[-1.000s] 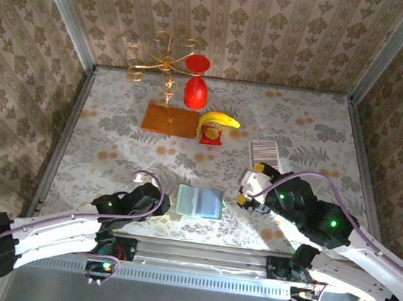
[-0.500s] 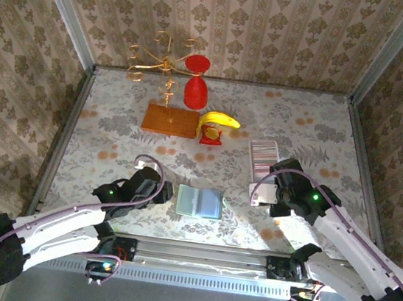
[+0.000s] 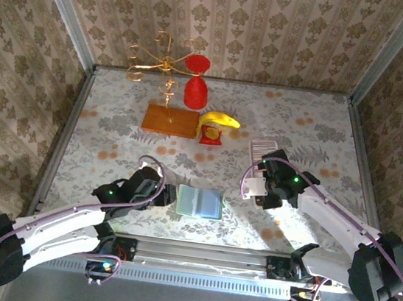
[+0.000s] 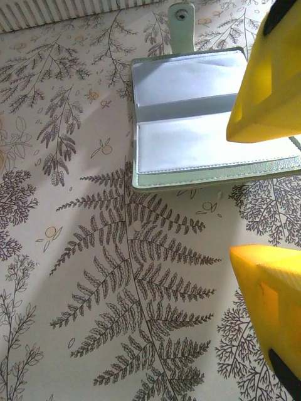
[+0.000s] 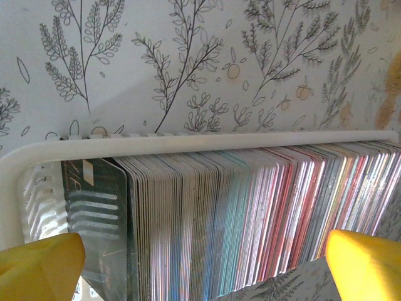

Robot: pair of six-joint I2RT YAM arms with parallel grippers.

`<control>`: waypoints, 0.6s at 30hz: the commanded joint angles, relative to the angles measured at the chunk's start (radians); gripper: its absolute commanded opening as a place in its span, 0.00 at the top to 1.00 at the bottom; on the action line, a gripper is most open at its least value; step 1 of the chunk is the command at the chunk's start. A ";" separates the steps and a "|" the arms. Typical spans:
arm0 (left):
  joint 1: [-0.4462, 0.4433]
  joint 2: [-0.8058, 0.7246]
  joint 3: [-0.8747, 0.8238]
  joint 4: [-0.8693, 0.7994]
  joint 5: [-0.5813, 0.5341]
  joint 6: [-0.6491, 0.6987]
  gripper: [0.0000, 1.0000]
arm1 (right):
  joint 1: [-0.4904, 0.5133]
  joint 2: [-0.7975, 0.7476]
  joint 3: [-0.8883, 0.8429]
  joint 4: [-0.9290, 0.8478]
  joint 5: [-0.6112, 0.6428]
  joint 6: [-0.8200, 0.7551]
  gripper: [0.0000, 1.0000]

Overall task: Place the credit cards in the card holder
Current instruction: Pick up the credit card from the storage box.

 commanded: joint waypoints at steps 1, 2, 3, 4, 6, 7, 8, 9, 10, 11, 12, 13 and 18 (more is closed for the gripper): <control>0.012 -0.019 0.022 -0.009 0.018 0.025 0.53 | -0.009 -0.003 0.031 -0.042 -0.006 -0.031 0.00; 0.012 -0.021 0.021 -0.009 0.021 0.023 0.53 | -0.011 -0.005 0.028 -0.046 -0.007 -0.030 0.00; 0.013 -0.022 0.020 -0.008 0.023 0.021 0.53 | -0.012 -0.002 0.023 -0.048 -0.006 -0.031 0.00; 0.013 -0.019 0.018 -0.003 0.025 0.020 0.53 | -0.014 0.002 0.018 -0.047 -0.005 -0.032 0.00; 0.014 -0.019 0.016 0.002 0.026 0.018 0.52 | -0.018 0.012 0.009 -0.038 -0.009 -0.029 0.00; 0.013 -0.018 0.015 0.004 0.026 0.018 0.52 | -0.020 0.018 0.010 -0.032 -0.012 -0.018 0.00; 0.014 -0.017 0.014 0.005 0.026 0.018 0.53 | -0.020 0.028 0.017 -0.034 -0.010 -0.012 0.00; 0.014 -0.016 0.012 0.008 0.025 0.021 0.53 | -0.020 0.039 0.024 -0.041 -0.002 -0.018 0.00; 0.013 -0.014 0.009 0.010 0.024 0.020 0.52 | -0.020 0.052 0.032 -0.047 0.006 -0.028 0.00; 0.015 -0.011 0.008 0.009 0.025 0.017 0.52 | -0.020 0.060 0.038 -0.049 0.012 -0.031 0.00; 0.017 -0.007 0.005 0.013 0.028 0.015 0.52 | -0.021 0.072 0.044 -0.049 0.018 -0.030 0.00; 0.016 -0.006 0.005 0.020 0.035 0.012 0.53 | -0.021 0.083 0.050 -0.047 0.020 -0.030 0.00; 0.018 -0.007 0.010 0.023 0.038 0.020 0.53 | -0.022 0.130 0.080 -0.068 0.039 -0.052 0.00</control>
